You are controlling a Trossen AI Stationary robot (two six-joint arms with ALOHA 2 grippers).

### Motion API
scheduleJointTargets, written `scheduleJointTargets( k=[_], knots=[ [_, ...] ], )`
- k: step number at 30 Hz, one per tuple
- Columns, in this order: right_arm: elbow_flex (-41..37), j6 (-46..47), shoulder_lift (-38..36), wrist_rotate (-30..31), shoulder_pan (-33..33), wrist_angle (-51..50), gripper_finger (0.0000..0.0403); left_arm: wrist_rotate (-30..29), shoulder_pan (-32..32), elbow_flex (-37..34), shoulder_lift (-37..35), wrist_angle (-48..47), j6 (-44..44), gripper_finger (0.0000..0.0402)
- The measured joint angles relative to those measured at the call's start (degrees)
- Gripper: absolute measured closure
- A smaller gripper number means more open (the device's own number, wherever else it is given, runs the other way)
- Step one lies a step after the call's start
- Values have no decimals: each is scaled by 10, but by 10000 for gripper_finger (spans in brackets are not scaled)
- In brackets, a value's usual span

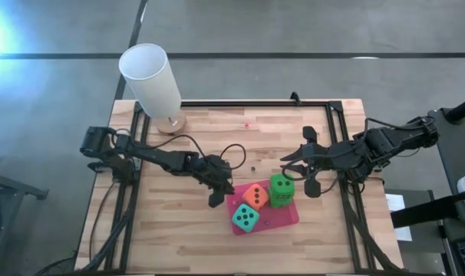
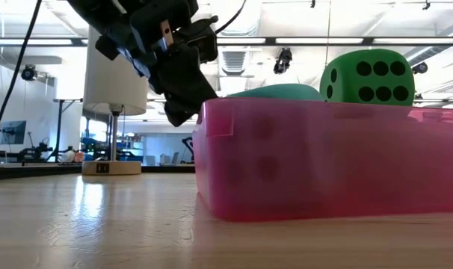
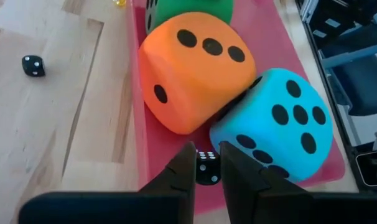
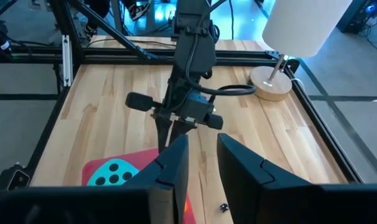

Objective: Pick & Place Dice
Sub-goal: Put the left small black dice into the pink bin, then put the small black dice into the pink bin

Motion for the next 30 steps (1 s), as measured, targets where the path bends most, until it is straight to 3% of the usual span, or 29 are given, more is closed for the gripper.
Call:
scheduleJointTargets(
  k=[30],
  knots=[
    [0, 0, 0, 0, 0, 7, 328, -2, 14, 6, -16, -4, 42, 226]
  ],
)
